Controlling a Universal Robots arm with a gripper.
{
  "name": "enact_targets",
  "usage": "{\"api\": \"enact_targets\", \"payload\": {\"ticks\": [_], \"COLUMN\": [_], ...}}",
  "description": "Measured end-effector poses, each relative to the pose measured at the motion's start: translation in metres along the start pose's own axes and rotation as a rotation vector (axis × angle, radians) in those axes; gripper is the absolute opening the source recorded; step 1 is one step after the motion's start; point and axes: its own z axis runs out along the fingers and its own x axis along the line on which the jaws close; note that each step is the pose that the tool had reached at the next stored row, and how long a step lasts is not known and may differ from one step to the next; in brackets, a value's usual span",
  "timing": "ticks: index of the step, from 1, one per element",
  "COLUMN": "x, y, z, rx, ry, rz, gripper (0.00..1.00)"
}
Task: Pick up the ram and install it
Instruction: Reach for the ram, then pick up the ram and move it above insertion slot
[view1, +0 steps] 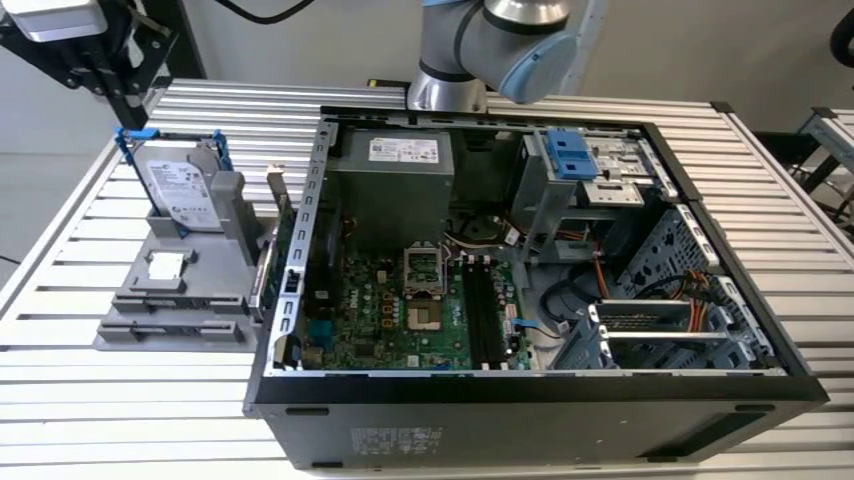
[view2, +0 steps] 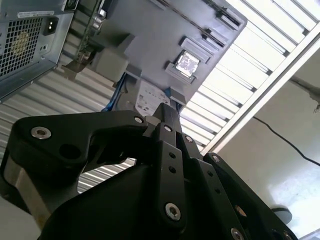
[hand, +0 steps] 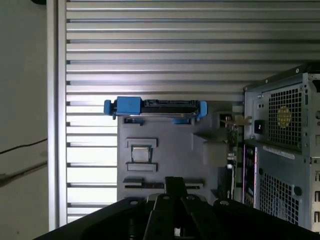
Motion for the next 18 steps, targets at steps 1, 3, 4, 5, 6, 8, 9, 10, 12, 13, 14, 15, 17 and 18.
{"api": "enact_targets", "payload": {"ticks": [1, 3, 4, 5, 6, 8, 9, 10, 12, 13, 14, 15, 17, 18], "x": [0.002, 0.0058, 0.0074, 0.0086, 0.0094, 0.0101, 0.0103, 0.0105, 0.0109, 0.0111, 0.0113, 0.0114, 0.0114, 0.0114], "y": [-0.0009, -0.0033, -0.0049, -0.0065, -0.0083, -0.0123, -0.0147, -0.0175, -0.0239, -0.0274, -0.0313, -0.0347, -0.0418, -0.0457], "z": [0.0, -0.0002, -0.0003, -0.0004, -0.0004, -0.0005, -0.0007, -0.0008, -0.0011, -0.0013, -0.0014, -0.0016, -0.0019, -0.0021], "rx": [0.0, 0.0, 0.0, 0.0, 0.0, -0.0001, -0.0001, -0.0001, 0.0, 0.0, 0.0, 0.0, 0.0, 0.0], "ry": [0.0, 0.0001, 0.0001, 0.0001, 0.0001, 0.0, 0.0, 0.0, 0.0, 0.0001, 0.0, 0.0, 0.0001, 0.0], "rz": [0.0, 0.0, 0.0, 0.0, 0.0, 0.0, 0.0, 0.0, 0.0, 0.0, 0.0, 0.0, 0.0, 0.0], "gripper": [0.0, 0.0, 0.0, 0.0, 0.0, 0.0, 0.0, 0.0, 0.0, 0.0, 0.0, 0.0, 0.0, 0.0]}}
